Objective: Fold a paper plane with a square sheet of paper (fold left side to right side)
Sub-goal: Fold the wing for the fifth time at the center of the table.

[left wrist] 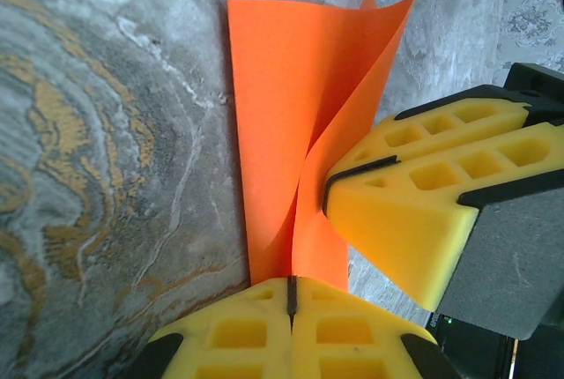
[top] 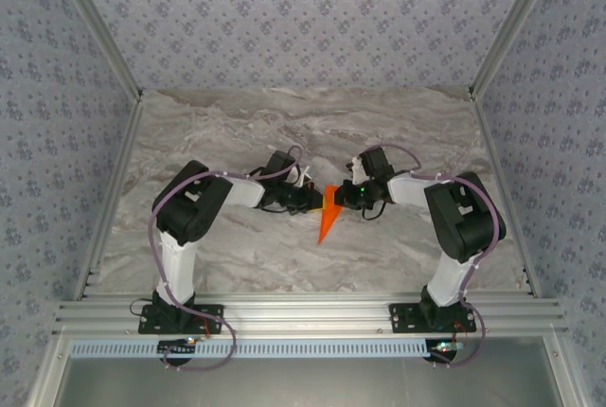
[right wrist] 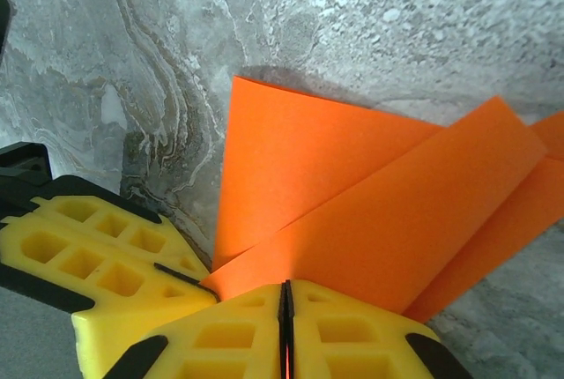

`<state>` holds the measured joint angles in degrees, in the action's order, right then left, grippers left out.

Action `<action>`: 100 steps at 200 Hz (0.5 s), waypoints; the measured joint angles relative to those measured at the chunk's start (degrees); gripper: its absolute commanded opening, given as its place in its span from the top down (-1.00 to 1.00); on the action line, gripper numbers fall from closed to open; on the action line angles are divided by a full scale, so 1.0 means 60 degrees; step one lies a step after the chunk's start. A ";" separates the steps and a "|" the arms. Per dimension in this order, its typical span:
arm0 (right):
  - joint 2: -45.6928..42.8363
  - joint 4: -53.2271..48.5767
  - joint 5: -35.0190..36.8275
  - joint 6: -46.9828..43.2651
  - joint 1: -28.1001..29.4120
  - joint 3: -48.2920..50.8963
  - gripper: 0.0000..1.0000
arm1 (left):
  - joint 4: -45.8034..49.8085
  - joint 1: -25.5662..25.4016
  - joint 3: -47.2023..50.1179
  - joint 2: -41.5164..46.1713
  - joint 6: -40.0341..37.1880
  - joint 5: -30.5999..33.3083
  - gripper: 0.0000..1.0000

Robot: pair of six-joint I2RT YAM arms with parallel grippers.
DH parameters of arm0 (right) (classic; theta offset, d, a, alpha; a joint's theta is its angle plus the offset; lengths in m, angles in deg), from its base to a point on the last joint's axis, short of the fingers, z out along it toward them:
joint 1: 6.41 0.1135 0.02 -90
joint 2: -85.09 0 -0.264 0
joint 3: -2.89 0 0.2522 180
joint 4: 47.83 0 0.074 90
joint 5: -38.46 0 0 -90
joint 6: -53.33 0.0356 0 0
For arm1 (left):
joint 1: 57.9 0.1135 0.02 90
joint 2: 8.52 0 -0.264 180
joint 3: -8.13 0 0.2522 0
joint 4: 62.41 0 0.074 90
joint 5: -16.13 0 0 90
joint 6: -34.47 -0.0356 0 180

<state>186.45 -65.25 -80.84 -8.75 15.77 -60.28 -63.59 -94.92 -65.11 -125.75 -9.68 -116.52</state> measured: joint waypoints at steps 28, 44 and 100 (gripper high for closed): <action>0.0033 -0.0015 0.0029 -0.0029 0.0000 0.0004 0.83 | 0.0000 0.0000 0.0000 0.0000 0.0004 0.0000 1.00; 0.0062 -0.0015 0.0029 -0.0025 -0.0004 0.0004 0.84 | -0.0004 0.0000 0.0000 0.0007 0.0004 0.0000 0.97; 0.0098 -0.0004 0.0022 -0.0025 -0.0004 0.0015 0.85 | 0.0306 -0.0044 0.0379 0.0878 -0.0087 0.0492 0.46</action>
<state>187.04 -65.27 -80.71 -8.90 15.75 -60.20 -61.75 -95.18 -62.84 -120.48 -10.21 -113.57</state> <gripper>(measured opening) 0.079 0.249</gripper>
